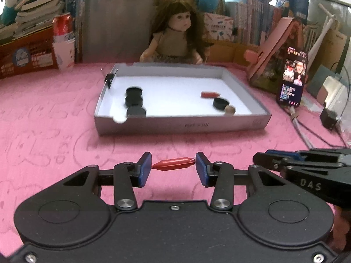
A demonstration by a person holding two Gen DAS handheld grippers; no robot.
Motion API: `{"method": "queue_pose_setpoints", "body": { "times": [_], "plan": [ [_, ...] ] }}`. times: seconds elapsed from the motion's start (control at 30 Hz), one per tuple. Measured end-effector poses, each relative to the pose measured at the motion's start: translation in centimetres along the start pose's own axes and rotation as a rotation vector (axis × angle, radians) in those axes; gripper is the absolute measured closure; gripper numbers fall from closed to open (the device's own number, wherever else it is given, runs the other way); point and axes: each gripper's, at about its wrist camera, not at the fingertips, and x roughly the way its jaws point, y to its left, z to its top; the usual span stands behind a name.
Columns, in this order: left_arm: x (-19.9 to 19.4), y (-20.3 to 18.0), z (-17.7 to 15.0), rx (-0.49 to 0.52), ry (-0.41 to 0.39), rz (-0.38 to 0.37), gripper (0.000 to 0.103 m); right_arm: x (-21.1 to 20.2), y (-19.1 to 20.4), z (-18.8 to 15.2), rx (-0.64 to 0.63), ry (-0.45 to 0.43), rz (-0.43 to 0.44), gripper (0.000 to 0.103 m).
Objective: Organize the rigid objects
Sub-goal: 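Grasp the second red stick with the left gripper while the right grasps the brown acorn, then carry the red stick and acorn into the tray and open both grippers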
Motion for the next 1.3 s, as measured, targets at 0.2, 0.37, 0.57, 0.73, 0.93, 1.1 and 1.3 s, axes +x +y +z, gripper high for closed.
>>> {"method": "queue_pose_setpoints", "body": {
  "times": [0.2, 0.37, 0.57, 0.73, 0.93, 1.1, 1.3],
  "plan": [
    [1.1, 0.6, 3.0, -0.017, -0.031, -0.034, 0.062, 0.7, -0.8, 2.3, 0.037, -0.013, -0.005, 0.079],
    [3.6, 1.2, 6.3, -0.036, -0.005, -0.052, 0.062, 2.2, -2.1, 5.6, 0.091, -0.009, 0.006, 0.079],
    [7.7, 1.3, 9.8, -0.051, 0.036, -0.053, 0.062, 5.0, -3.8, 9.9, 0.161, 0.005, 0.002, 0.079],
    [11.7, 1.1, 12.3, -0.081, 0.077, -0.064, 0.062, 8.3, -5.5, 12.8, 0.235, 0.045, -0.015, 0.078],
    [14.9, 0.7, 13.1, -0.061, 0.09, -0.015, 0.062, 12.1, -6.6, 14.0, 0.276, 0.079, -0.044, 0.078],
    [16.5, 1.4, 12.9, -0.072, 0.111, 0.008, 0.062, 14.7, -6.7, 14.0, 0.272, 0.111, -0.068, 0.078],
    [17.4, 1.8, 12.6, -0.071, 0.122, 0.017, 0.062, 16.4, -6.9, 14.0, 0.278, 0.124, -0.066, 0.074]
  ]
}}
